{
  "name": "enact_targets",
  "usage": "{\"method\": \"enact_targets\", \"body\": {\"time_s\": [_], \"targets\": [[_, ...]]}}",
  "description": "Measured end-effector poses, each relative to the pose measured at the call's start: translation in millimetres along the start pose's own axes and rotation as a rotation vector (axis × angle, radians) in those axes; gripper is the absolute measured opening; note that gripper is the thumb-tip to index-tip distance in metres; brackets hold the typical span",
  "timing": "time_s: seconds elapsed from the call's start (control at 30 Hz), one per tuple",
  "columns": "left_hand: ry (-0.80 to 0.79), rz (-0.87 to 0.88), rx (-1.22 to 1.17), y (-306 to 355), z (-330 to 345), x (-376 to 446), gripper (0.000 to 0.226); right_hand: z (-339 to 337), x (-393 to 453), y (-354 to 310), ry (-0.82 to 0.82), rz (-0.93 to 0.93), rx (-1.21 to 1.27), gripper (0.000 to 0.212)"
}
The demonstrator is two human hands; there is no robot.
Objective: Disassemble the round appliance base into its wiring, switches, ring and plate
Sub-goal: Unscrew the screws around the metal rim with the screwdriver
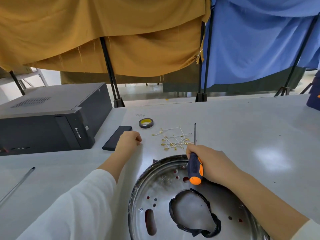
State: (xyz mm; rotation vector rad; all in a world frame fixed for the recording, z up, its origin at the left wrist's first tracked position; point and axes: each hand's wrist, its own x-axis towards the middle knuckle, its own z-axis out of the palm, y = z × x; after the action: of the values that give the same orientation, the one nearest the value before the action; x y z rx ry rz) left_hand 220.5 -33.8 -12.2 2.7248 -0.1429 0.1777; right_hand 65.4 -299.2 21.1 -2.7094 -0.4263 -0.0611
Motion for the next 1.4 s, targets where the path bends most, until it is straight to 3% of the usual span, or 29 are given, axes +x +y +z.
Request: {"method": "enact_targets", "body": {"time_s": [0.27,0.37,0.47,0.53,0.6,0.7,0.8,0.93,1.23,1.4], "targets": [[-0.014,0.005,-0.185,-14.6,1.4,5.2,0.017,0.7,1.5,2.0,-0.006,-0.009,-0.019,0.027],[0.043,0.001,-0.187,-11.5,-6.1,-1.9,0.026,-1.4,0.9,1.0,-0.015,-0.005,0.004,0.029],[0.130,0.050,-0.244,10.3,-23.0,-22.1,0.017,-5.2,1.8,-0.8,-0.021,0.001,0.012,0.023],[0.067,0.138,-0.356,32.5,-34.3,-43.8,0.011,-7.9,4.1,-3.9,-0.018,0.007,0.010,0.022],[-0.139,0.215,-0.438,56.1,-39.1,-68.6,0.011,-11.5,6.5,-8.1,0.014,0.016,0.021,0.024],[-0.291,0.295,-0.263,77.8,-35.5,-99.0,0.021,-22.0,5.4,-13.7,0.082,0.016,0.076,0.023],[-0.243,0.311,-0.097,80.3,-32.1,-116.8,0.026,-35.1,-2.8,-15.1,0.105,0.016,0.076,0.028],[-0.144,0.187,-0.092,73.5,-39.1,-135.6,0.022,-45.0,-19.3,-11.8,0.084,0.027,0.048,0.026],[-0.135,-0.023,0.125,55.7,-57.6,-175.3,0.067,-42.5,-37.0,-16.5,0.051,0.006,0.014,0.027],[-0.353,-0.096,0.163,57.2,-69.6,-187.1,0.070,-41.3,-36.0,-20.0,0.032,-0.026,0.000,0.026]]}}
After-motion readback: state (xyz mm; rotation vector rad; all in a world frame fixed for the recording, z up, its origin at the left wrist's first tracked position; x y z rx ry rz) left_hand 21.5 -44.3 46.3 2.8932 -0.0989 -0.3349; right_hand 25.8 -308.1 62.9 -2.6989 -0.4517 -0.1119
